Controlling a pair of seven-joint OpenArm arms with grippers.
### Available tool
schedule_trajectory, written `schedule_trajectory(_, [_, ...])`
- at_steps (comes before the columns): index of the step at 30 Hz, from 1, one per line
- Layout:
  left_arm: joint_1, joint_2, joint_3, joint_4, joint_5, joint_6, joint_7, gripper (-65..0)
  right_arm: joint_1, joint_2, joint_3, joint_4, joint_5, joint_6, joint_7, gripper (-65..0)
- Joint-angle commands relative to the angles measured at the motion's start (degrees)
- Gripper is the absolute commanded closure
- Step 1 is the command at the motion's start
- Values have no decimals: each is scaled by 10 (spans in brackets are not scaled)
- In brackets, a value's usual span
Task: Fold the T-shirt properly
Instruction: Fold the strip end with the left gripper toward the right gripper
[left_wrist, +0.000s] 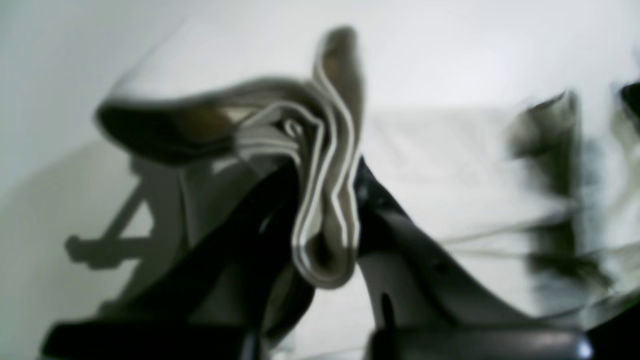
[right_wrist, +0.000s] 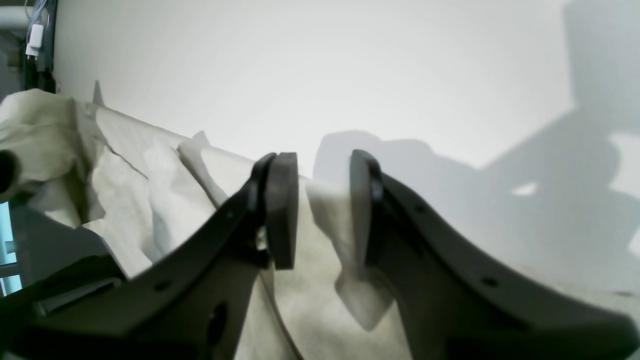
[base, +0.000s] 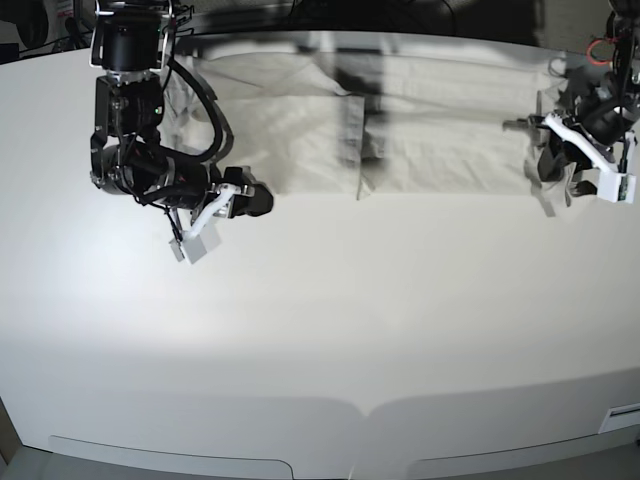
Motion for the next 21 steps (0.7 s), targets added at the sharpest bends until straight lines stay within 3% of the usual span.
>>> schedule_trajectory(1, [10,4,-2,26,-6,-5,-10,0,8,5,2,7,-2,3,2,-189])
schedule_trajectory(7, [35,62,29,56,-19,-9,-30,0,8,5,2,7,-2,3,1,-189])
schedule_trajectory(17, [19,69,191,56,72,-6,-53,0,8,5,2,7,-2,3,0,-189])
schedule_trajectory(21, [5,69,229,55,117,19,-54,0,8,5,2,7,-2,3,-5,-189])
